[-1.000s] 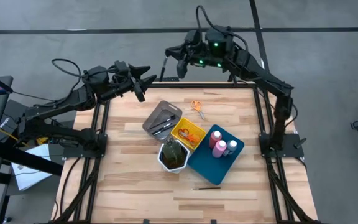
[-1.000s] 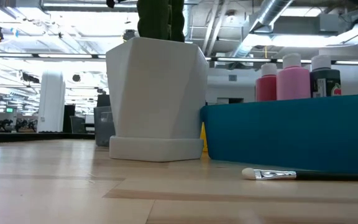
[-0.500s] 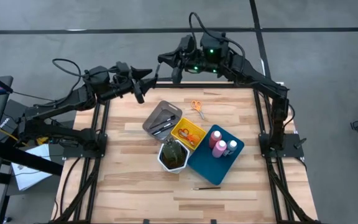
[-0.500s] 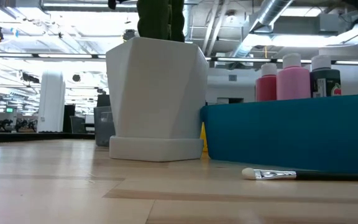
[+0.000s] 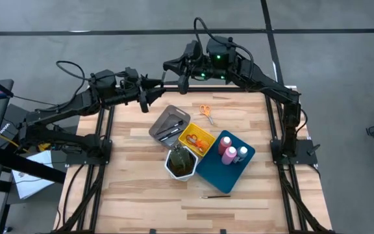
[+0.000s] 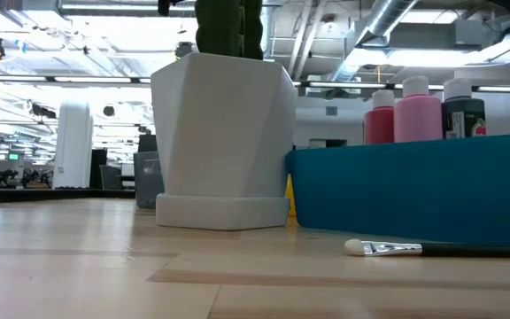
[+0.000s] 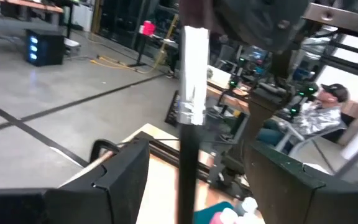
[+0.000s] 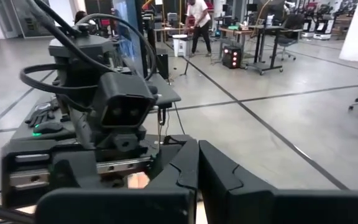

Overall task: Pick & Place Paint Supplies
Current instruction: Put the top makeup brush into the black bin

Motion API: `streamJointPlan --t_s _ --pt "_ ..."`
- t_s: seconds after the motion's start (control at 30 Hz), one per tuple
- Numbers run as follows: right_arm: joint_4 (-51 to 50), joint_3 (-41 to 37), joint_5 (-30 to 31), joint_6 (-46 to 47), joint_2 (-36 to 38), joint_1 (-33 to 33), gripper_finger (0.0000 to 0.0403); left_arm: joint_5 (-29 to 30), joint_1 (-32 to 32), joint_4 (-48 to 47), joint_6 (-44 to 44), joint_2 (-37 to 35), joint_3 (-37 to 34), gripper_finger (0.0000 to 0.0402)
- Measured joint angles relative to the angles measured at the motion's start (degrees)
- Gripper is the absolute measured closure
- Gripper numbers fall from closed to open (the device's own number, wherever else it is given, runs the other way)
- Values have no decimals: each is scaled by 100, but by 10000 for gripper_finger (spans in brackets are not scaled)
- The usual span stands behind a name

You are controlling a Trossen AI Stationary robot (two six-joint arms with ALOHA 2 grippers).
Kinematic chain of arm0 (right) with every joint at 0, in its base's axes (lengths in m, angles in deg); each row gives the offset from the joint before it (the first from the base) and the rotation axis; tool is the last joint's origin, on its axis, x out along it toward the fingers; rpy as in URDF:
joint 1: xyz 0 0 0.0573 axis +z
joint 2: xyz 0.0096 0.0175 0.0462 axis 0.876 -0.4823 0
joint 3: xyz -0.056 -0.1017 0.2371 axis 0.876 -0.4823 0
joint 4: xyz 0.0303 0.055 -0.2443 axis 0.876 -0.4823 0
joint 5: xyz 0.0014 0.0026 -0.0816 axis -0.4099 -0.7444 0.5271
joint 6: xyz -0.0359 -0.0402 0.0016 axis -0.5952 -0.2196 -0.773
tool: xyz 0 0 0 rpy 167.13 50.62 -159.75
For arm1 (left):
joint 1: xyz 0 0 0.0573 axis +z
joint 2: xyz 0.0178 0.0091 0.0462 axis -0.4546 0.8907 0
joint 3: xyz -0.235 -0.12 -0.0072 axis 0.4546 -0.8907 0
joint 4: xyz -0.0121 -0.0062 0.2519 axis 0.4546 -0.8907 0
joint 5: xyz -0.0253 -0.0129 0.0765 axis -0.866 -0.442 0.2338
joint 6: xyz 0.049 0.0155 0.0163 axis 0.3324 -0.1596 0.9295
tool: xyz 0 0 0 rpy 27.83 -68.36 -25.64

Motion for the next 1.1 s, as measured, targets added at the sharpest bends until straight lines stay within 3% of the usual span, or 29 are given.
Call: streamJointPlan --t_s 0.47,0.77,1.1 --pt "0 0 0 17 0 74 403 -253 0 -244 -121 0 -2 262" --pt "-41 0 2 51 0 76 403 -258 0 -236 -100 0 -2 367" --pt "-21 0 -127 214 0 70 377 -260 -4 -240 -89 0 -2 368"
